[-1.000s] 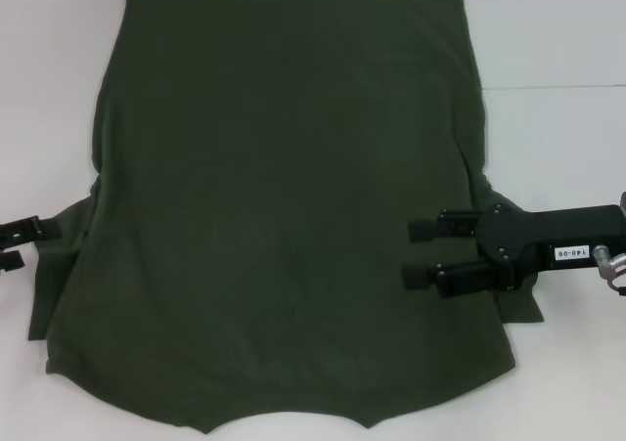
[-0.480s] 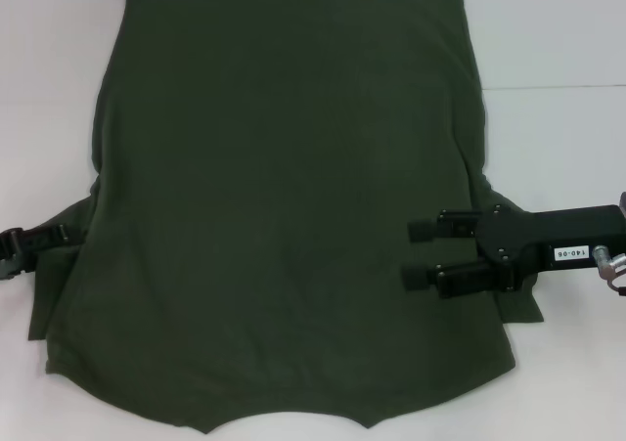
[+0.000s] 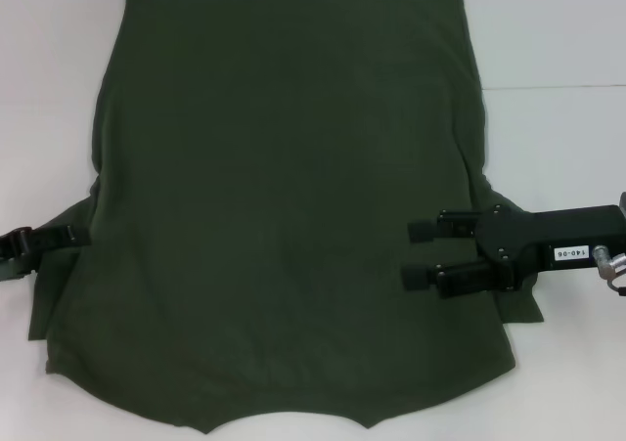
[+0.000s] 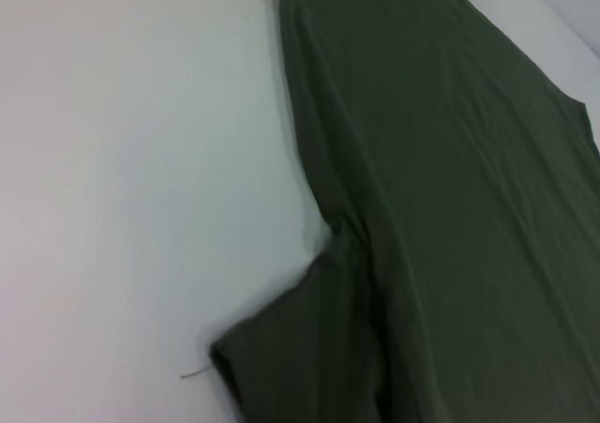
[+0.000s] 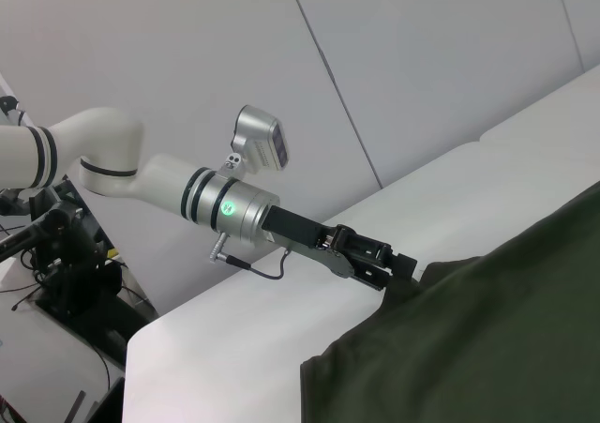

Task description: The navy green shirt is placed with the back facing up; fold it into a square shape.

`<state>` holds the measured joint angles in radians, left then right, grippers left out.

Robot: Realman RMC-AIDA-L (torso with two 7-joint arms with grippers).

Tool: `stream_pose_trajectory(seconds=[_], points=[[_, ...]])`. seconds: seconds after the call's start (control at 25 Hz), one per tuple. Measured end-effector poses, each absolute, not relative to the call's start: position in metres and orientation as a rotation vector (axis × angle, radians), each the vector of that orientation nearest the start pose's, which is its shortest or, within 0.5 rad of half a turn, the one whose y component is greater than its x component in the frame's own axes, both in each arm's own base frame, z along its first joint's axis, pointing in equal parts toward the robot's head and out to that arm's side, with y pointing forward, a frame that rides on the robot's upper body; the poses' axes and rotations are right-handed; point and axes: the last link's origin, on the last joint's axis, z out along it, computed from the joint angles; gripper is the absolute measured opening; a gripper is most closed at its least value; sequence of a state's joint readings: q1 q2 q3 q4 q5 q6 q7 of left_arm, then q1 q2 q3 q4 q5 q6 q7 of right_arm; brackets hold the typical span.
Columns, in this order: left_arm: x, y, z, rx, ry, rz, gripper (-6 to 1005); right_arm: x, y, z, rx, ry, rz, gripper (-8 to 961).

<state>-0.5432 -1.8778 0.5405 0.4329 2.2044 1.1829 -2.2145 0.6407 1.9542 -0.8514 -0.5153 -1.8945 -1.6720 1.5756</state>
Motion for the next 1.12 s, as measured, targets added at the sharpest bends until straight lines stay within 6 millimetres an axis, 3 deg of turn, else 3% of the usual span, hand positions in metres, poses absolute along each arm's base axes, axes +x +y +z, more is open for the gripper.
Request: stream_pose_trajectory(seconds=[1.12], points=[[-0.375,0.3558,0.058,-1.834,-1.834,-0.437,360,0.2341,0.3403,0.012,-2.932,0.805,0.762,924]])
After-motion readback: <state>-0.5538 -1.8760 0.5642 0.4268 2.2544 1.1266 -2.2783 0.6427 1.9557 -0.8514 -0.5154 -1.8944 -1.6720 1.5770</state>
